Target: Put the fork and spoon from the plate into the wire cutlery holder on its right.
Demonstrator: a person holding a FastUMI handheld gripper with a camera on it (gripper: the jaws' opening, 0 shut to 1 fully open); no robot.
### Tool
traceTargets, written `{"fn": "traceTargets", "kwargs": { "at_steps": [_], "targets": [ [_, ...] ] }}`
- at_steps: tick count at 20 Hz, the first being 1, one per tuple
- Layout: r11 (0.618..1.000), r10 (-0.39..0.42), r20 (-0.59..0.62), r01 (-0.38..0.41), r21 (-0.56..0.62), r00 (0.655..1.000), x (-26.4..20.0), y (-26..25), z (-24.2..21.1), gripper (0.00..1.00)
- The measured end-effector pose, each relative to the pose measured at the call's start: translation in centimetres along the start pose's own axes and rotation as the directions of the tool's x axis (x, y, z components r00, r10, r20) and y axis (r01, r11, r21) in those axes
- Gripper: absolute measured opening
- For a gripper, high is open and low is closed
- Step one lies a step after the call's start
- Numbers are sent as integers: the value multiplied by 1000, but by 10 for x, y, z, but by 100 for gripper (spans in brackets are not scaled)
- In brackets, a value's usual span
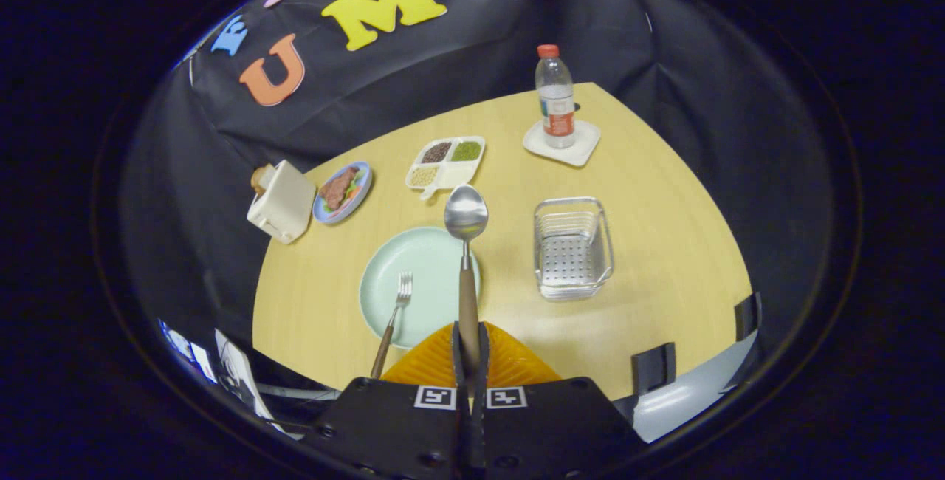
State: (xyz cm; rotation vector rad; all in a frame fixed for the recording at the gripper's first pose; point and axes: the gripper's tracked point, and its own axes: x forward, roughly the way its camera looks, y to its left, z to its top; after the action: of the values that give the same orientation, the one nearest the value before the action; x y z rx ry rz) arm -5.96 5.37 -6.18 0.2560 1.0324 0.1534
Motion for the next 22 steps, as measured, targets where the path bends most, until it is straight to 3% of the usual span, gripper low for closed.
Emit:
{"fn": "traceTargets", "kwargs": {
  "at_steps": [7,17,22],
  "targets": [
    [994,-93,-67,97,48,993,-20,-67,4,0],
    [987,-75,-255,108,120,964,-16,-57,-26,0],
    [980,-96,-252,135,144,963,-11,-59,-13,1]
  ]
}}
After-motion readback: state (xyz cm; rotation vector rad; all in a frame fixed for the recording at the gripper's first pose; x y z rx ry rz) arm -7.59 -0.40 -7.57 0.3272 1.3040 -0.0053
